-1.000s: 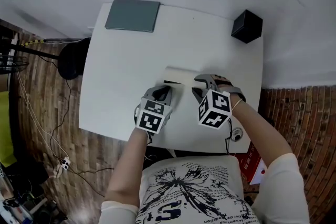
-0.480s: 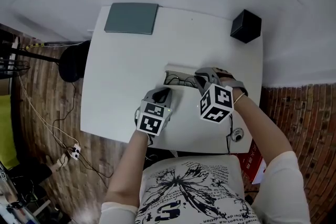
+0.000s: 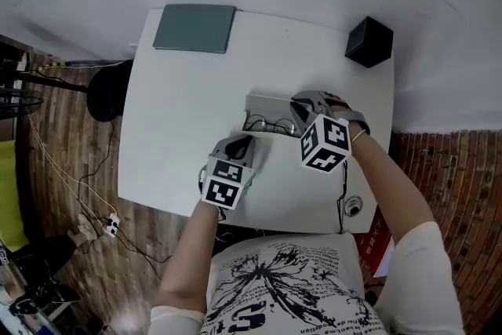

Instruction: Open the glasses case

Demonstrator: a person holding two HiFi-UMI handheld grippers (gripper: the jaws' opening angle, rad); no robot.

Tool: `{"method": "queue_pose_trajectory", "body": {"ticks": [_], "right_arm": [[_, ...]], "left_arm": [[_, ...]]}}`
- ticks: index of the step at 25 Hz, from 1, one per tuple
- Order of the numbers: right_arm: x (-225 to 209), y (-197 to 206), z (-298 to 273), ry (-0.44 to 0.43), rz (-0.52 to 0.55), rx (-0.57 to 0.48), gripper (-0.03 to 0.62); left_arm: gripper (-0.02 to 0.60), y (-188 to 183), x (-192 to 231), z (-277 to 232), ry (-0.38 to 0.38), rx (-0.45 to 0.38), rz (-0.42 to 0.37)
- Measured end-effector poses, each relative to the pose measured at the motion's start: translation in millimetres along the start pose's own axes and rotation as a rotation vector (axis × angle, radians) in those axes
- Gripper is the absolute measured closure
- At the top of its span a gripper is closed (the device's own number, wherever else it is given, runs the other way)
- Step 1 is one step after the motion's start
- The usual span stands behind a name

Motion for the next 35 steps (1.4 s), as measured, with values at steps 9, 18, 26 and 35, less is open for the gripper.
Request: {"method": "queue_pose_trajectory", "body": {"ticks": [9, 18, 26, 35], "right_arm": [[-11, 9, -15, 0.013, 0.05, 0.007, 0.526], [-13, 7, -7, 0.039, -0.049, -0.014, 0.468], [-19, -14, 43, 0.125, -0.196, -0.092, 0.504], [-7, -37, 127, 0.289, -0.512, -0.2, 0.579]], "left_arm": [[0.568, -1, 0, -4, -0.015, 0.011, 0.004], [0.568, -1, 1, -2, -0.018, 0.009, 0.003], [0.568, -4, -8, 25, 0.012, -0.03, -0.006], [0.568, -50, -46, 102, 0.088, -0.176, -0.164]]}}
Point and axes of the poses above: the fingertips, and each gripper's own axes: z backward along the fingers, x to its left, y out of its underside, the point moved 1 cm from there along z, backward along the fingers, and after that the axes turned 12 degrees about z, right-handed, at the moved point
